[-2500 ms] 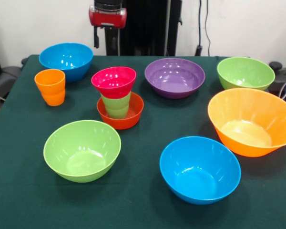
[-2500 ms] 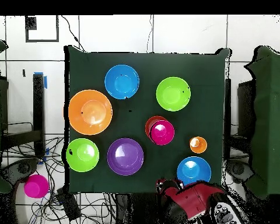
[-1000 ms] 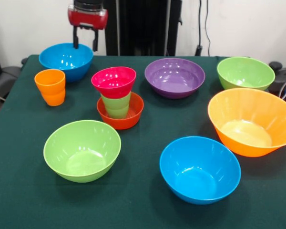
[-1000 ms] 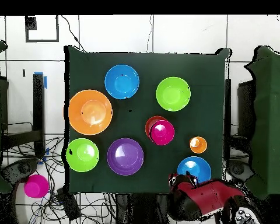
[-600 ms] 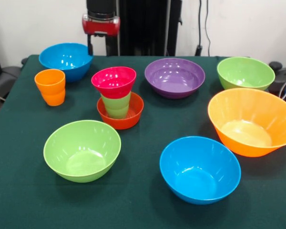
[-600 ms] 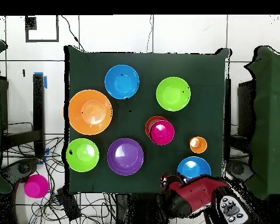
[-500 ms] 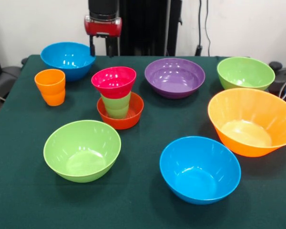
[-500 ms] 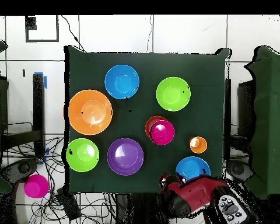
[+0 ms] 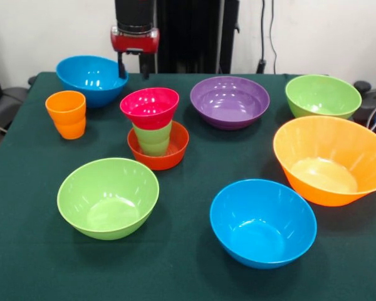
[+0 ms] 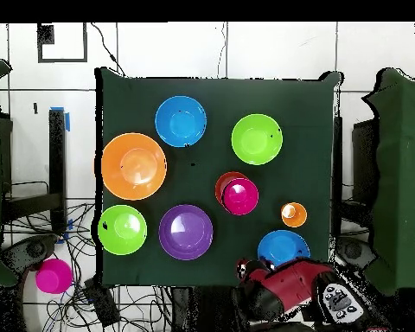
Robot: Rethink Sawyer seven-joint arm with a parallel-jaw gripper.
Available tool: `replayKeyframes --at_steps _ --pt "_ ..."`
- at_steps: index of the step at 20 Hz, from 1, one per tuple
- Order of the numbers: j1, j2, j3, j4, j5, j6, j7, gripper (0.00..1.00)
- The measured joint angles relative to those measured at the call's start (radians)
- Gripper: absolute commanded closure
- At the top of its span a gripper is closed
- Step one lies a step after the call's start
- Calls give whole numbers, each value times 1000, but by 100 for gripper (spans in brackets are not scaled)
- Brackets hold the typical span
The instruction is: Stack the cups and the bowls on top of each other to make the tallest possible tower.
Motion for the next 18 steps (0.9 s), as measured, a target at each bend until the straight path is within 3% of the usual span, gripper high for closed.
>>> replayKeyframes --at_steps 18 --pt "2 -4 -48 -75 -2 0 0 0"
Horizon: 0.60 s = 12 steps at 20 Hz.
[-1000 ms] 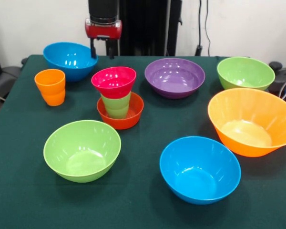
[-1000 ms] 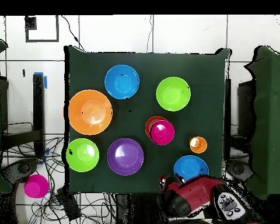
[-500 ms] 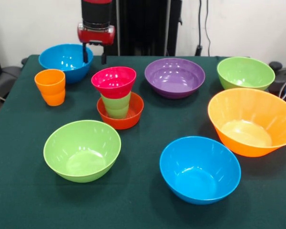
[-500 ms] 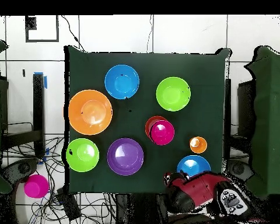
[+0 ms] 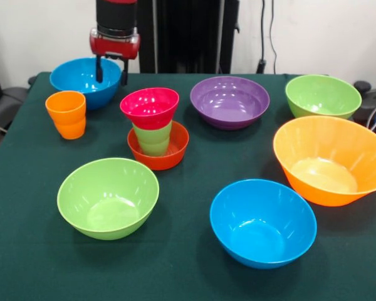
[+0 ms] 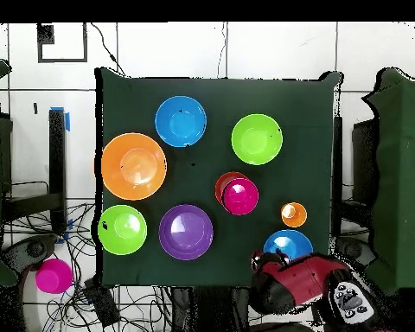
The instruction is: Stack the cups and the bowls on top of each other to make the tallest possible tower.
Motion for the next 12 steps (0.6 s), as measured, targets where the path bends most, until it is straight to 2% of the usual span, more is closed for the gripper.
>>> replayKeyframes --at_steps 1,2,6,12 --pt "0 -1 -2 -1 0 0 0 0" --pt "4 -4 -13 -7 0 -1 0 100" --pt "7 -4 -24 -12 0 -14 0 100" --pt "16 3 -73 -30 0 -91 0 100"
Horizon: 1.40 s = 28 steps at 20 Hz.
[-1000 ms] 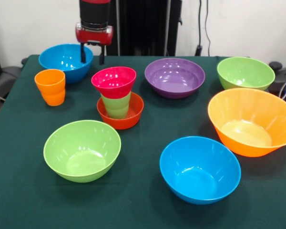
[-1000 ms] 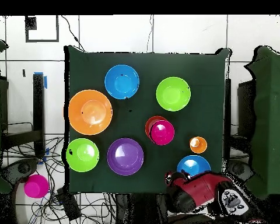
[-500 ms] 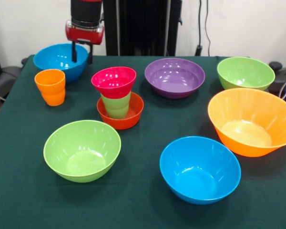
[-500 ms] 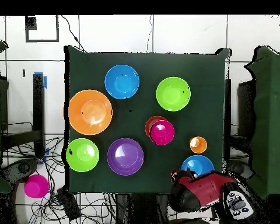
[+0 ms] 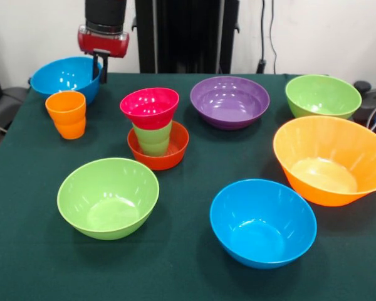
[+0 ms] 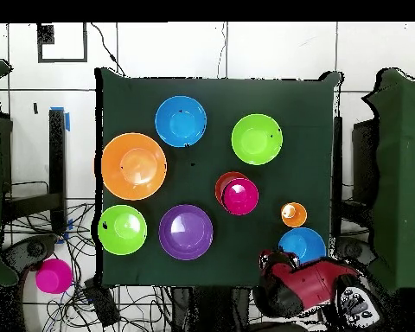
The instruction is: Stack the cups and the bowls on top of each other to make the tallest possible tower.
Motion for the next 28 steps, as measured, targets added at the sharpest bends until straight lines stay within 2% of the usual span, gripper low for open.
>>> replayKeyframes --at_steps 7,11,15,21,25,28 --pt "21 25 -43 -10 9 -45 0 100" --pt "17 1 -41 -2 12 -44 0 100" --pt "-57 -104 18 58 68 0 0 100" --pt "-171 -329 85 172 224 140 0 100" --pt "-179 -460 92 212 284 230 0 100" --pt "-145 -542 86 225 296 285 0 100"
